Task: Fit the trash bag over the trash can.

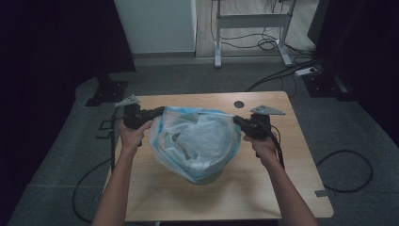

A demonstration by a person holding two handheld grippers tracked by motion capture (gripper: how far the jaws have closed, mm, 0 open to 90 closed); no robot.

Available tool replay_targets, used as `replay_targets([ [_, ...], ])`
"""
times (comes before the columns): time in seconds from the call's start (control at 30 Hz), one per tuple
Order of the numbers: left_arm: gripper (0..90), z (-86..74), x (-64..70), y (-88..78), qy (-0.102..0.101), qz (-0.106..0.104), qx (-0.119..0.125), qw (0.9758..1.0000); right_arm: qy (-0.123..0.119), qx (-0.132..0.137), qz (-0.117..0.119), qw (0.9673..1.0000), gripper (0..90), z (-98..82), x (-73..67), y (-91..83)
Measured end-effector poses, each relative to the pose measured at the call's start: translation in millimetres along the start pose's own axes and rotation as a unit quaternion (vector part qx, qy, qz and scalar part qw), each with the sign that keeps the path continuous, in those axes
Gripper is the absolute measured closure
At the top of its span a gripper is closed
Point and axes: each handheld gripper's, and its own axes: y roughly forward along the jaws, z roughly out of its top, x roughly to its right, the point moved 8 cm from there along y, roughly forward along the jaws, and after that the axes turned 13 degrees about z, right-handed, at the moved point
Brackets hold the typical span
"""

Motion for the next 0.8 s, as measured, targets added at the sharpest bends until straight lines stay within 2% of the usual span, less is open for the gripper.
replay_targets([
  [0.17,90.0,-10.2,-8.2,12.3,-0.009,0.012,-0.006,0.9999,0.016,-0.004,-0.01,0.9998,88.9,-6.7,10.0,13.9],
  [0.27,90.0,-18.9,-11.5,19.3,-0.008,0.022,-0.022,0.9995,0.024,-0.011,-0.016,0.9995,89.0,-12.6,15.6,21.8],
  [0.4,90.0,-31.1,-15.0,24.7,-0.017,0.031,-0.046,0.9983,0.032,-0.032,-0.018,0.9988,89.0,-22.9,19.8,31.3],
  [0.47,90.0,-37.2,-17.7,24.6,-0.016,0.038,-0.057,0.9975,0.035,-0.043,-0.021,0.9983,89.0,-28.0,20.5,34.2],
  [0.6,90.0,-49.5,-20.8,22.9,-0.019,0.039,-0.075,0.9963,0.045,-0.057,-0.023,0.9971,88.9,-38.5,21.5,36.4],
  [0.67,90.0,-53.5,-20.8,21.7,-0.015,0.045,-0.081,0.9955,0.044,-0.062,-0.024,0.9968,88.9,-43.4,18.8,38.2],
  [0.8,90.0,-59.1,-18.8,17.1,-0.006,0.044,-0.088,0.9951,0.048,-0.065,-0.023,0.9965,88.9,-52.6,15.7,39.1],
])
